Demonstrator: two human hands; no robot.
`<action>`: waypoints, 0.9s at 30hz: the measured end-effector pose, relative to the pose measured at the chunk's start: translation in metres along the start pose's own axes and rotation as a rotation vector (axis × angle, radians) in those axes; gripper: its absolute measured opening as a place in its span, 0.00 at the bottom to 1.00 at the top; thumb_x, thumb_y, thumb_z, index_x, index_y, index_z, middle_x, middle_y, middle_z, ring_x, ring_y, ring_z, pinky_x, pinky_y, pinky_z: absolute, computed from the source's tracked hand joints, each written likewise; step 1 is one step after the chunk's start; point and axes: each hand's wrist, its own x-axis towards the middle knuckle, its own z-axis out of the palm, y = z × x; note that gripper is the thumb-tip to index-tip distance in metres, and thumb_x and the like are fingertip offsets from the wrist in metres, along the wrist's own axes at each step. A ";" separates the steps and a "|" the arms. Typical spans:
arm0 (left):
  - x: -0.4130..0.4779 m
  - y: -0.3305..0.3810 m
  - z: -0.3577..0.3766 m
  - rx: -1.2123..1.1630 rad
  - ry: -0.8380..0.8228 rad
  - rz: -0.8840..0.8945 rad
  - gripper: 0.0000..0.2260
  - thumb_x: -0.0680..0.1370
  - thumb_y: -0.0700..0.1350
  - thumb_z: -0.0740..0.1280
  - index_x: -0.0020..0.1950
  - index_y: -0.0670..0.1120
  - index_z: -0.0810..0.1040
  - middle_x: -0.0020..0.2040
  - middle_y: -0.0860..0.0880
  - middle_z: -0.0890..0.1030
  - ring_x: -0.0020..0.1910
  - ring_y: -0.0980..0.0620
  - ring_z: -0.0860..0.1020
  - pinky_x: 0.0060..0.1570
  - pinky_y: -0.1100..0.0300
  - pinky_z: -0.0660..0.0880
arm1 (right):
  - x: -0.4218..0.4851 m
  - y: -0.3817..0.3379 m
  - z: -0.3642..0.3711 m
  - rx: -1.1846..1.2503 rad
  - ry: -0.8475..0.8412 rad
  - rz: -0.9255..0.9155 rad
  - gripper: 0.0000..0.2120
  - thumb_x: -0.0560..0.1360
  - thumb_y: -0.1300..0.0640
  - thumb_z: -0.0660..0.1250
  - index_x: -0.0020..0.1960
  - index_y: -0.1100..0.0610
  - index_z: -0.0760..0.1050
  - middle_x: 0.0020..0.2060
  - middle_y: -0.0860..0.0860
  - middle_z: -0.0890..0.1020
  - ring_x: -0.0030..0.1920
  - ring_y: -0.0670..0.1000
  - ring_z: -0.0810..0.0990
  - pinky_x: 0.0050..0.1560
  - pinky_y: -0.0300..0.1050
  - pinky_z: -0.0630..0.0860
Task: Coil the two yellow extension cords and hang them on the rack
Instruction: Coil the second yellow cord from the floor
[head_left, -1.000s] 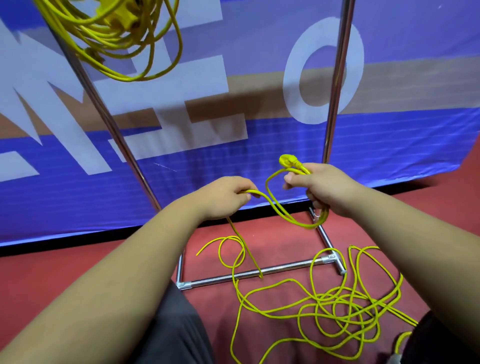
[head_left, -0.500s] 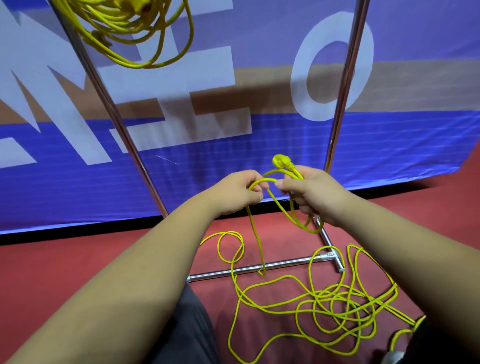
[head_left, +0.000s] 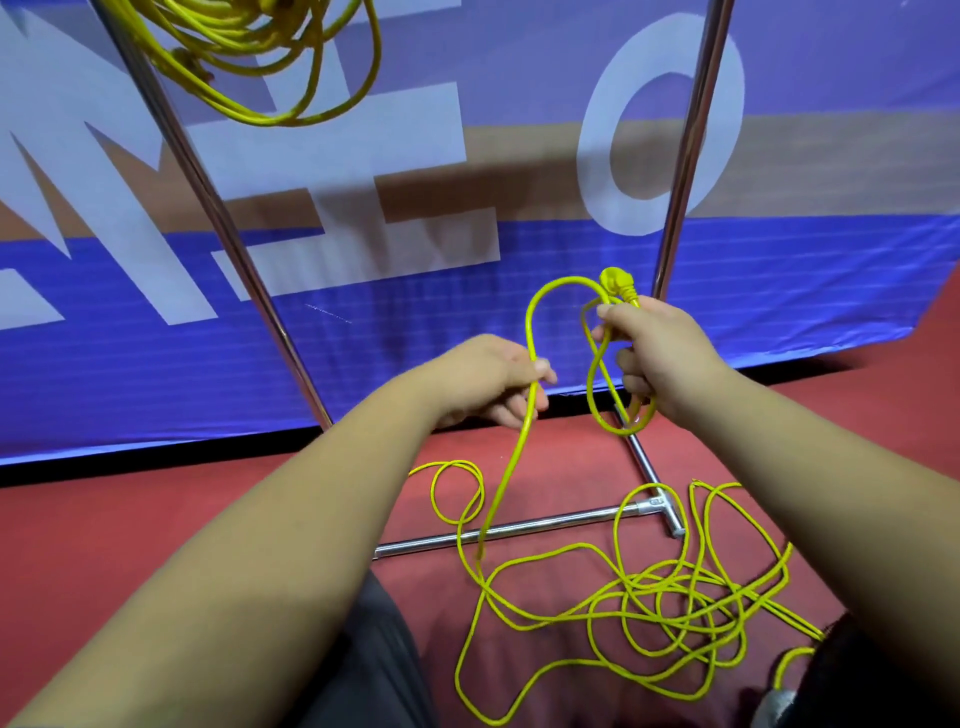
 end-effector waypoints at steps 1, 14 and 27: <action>-0.006 0.007 -0.003 -0.064 0.051 0.029 0.11 0.86 0.46 0.64 0.58 0.39 0.82 0.39 0.46 0.81 0.32 0.51 0.78 0.34 0.58 0.81 | 0.003 0.002 -0.004 -0.014 0.022 0.010 0.02 0.82 0.56 0.67 0.52 0.54 0.78 0.41 0.52 0.84 0.24 0.48 0.58 0.26 0.39 0.55; -0.007 -0.010 -0.049 0.864 0.474 0.177 0.20 0.86 0.39 0.56 0.63 0.63 0.79 0.46 0.50 0.72 0.50 0.46 0.70 0.41 0.54 0.68 | 0.015 0.016 -0.018 -0.298 0.249 0.098 0.11 0.75 0.48 0.65 0.41 0.54 0.80 0.44 0.54 0.85 0.31 0.56 0.67 0.29 0.46 0.68; -0.016 -0.018 -0.070 0.578 0.615 0.004 0.16 0.79 0.37 0.61 0.45 0.54 0.84 0.46 0.48 0.85 0.45 0.48 0.85 0.44 0.53 0.83 | 0.007 0.007 -0.027 -0.437 -0.064 0.136 0.12 0.78 0.51 0.72 0.48 0.61 0.85 0.30 0.51 0.71 0.26 0.51 0.61 0.27 0.42 0.60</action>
